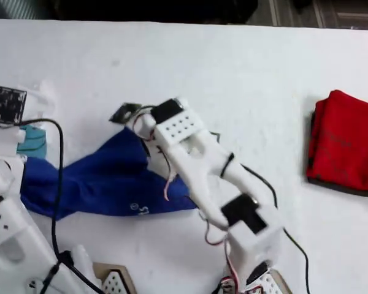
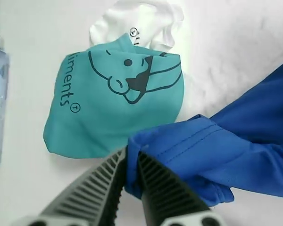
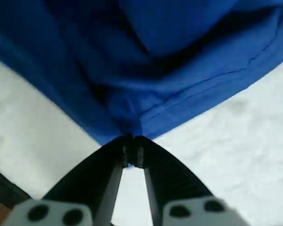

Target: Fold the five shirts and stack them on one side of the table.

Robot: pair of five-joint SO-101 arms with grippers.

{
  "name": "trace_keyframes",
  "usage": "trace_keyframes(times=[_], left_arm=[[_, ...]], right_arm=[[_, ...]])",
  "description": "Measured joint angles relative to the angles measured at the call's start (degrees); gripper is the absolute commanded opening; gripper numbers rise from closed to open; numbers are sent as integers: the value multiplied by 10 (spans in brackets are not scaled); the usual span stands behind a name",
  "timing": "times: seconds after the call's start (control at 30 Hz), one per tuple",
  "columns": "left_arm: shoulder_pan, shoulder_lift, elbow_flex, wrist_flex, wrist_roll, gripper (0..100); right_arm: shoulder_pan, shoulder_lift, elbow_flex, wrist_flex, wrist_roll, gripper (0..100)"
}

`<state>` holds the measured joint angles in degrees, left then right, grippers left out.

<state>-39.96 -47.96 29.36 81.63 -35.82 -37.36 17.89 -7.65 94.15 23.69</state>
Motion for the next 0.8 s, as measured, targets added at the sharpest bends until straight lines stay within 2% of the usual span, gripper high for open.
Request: trace_keyframes(times=[0.17, 0.3, 0.53, 0.7, 0.8], left_arm=[[-37, -33, 50, -20, 0, 22], [-90, -35, 88, -58, 0, 22], [-126, -35, 124, -105, 0, 22], [-126, -35, 127, -105, 0, 22], [-126, -35, 142, -105, 0, 22]], right_arm=[[-31, 87, -17, 25, -24, 18], [-33, 75, 38, 34, -21, 18], [-42, -85, 246, 34, 40, 18], [-44, -200, 264, 26, 43, 18], [-46, -215, 254, -7, 40, 18]])
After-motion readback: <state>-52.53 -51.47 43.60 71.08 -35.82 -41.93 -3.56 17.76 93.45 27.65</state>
